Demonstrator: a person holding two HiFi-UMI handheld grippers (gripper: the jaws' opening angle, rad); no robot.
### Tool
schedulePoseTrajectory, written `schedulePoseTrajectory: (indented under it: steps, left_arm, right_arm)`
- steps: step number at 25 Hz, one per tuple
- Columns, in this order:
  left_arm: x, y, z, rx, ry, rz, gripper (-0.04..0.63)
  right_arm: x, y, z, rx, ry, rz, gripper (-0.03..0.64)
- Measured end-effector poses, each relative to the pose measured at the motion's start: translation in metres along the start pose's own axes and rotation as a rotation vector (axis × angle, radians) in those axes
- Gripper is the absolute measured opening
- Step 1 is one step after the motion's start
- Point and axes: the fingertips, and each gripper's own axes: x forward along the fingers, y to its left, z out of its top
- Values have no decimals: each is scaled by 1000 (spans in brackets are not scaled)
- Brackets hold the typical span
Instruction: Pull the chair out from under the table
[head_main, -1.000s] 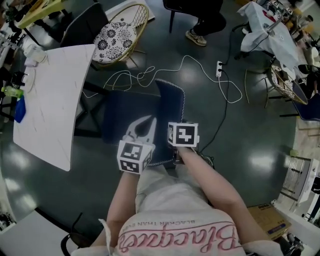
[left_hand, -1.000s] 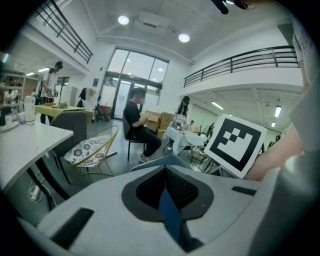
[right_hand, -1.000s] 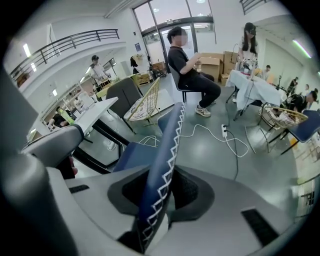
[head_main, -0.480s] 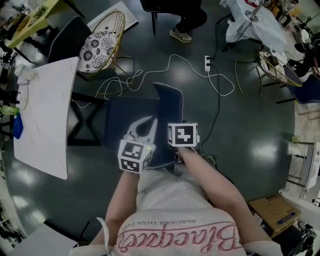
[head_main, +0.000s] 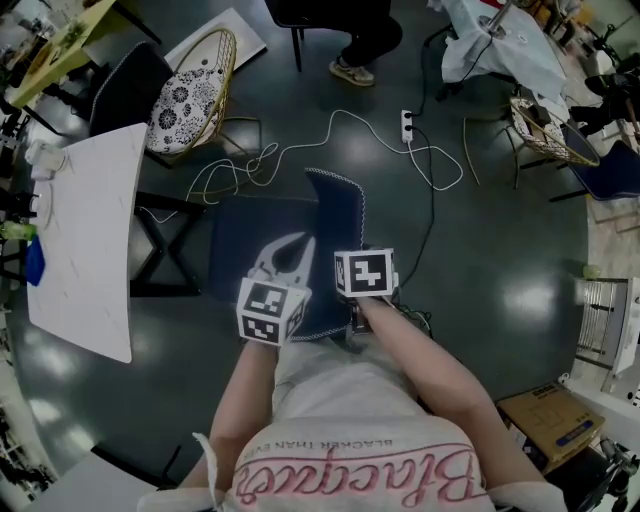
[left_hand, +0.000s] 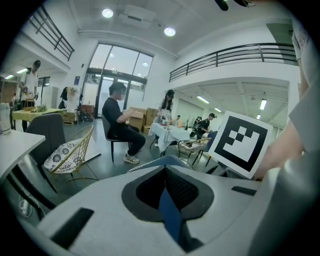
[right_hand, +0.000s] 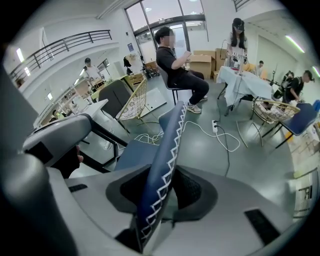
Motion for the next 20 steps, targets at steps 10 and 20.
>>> schedulePoseTrajectory:
  steps: [10,20]
  left_arm:
    - [5,-12,8,-8,1,64,5]
    - [27,-36,26,-17,-31,162,6]
  right_arm:
    - [-24,-8,32,-160,-43,84,184]
    - [-76,-20,71,-289,-199,245,124]
